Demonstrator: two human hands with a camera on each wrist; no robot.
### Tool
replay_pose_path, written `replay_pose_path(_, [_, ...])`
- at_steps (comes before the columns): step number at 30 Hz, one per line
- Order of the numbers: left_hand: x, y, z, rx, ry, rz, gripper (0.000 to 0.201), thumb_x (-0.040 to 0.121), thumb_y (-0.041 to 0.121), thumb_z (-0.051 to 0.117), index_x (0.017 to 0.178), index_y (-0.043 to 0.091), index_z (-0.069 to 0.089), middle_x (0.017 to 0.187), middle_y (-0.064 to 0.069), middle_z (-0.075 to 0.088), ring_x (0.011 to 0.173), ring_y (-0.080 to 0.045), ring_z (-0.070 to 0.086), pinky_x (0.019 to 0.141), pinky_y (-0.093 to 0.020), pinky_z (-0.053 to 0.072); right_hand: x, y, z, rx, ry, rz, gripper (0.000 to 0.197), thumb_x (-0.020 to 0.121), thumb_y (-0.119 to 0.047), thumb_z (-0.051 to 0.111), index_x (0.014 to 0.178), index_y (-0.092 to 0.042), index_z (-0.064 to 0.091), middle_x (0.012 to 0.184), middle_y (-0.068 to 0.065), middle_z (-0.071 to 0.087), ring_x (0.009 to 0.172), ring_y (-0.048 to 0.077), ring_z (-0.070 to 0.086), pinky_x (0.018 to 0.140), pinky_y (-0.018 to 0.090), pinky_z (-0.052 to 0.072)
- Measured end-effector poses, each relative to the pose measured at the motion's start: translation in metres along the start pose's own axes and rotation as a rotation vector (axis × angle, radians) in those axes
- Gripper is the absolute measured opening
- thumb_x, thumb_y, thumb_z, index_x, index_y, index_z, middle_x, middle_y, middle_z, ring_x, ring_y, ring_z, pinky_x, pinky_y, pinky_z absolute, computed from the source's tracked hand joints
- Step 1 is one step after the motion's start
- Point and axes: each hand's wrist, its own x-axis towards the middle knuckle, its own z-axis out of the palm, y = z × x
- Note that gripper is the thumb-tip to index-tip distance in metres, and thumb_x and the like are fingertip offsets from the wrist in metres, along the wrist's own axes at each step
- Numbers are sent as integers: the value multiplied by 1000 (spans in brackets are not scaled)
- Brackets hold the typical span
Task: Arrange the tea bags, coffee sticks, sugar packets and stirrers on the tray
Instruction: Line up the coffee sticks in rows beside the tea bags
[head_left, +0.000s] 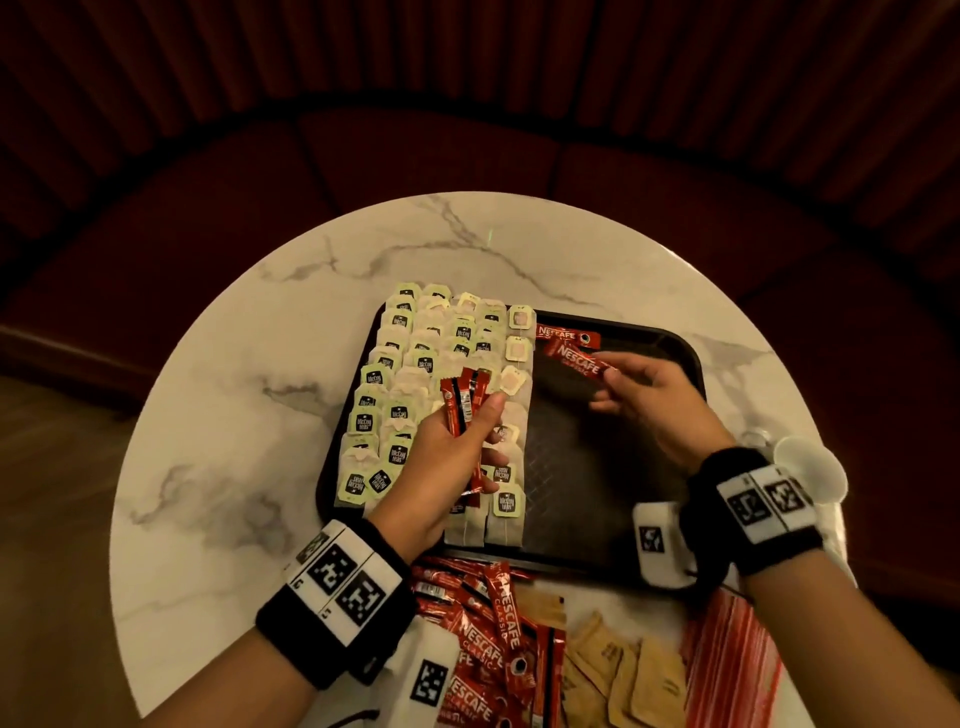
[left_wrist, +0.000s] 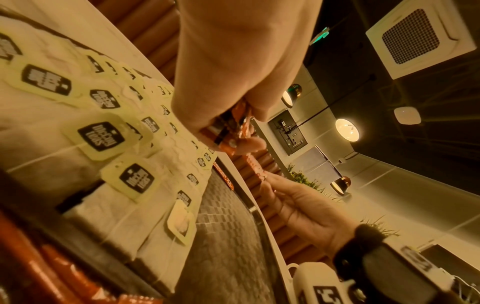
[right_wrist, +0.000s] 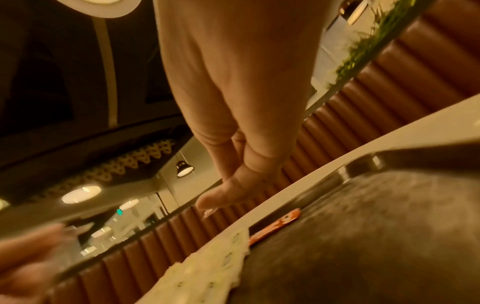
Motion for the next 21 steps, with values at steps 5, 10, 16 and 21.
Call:
replay_pose_path(5, [2, -1, -3, 46, -27, 7, 31, 93, 40, 59, 103, 11, 62, 78, 1, 60, 63, -10, 64, 50, -24, 49, 46, 13, -18, -355, 60, 24, 16, 91, -14, 67, 99, -29, 69, 118, 3, 64, 110, 22, 60, 91, 39, 53])
replay_pose_path(10, [3, 0, -6, 81, -3, 18, 28, 93, 40, 59, 102, 13, 62, 78, 0, 60, 62, -9, 64, 50, -25, 50, 66, 16, -13, -493, 127, -19, 15, 88, -17, 72, 103, -21, 73, 107, -1, 68, 110, 18, 60, 106, 38, 44])
replay_pose_path(16, [3, 1, -12, 79, 44, 12, 26, 92, 40, 60, 102, 15, 62, 78, 0, 60, 62, -9, 65, 50, -23, 51, 82, 15, -3, -578, 180, -43, 14, 84, -15, 76, 98, -14, 73, 98, 0, 65, 99, 15, 58, 101, 36, 48])
replay_pose_path(21, [3, 4, -16, 70, 78, 27, 20, 93, 37, 59, 96, 18, 61, 77, -1, 60, 60, -7, 63, 51, -23, 51, 92, 10, 1, -599, 185, -50, 18, 84, -13, 76, 102, -11, 74, 104, 5, 69, 97, 13, 58, 96, 28, 44])
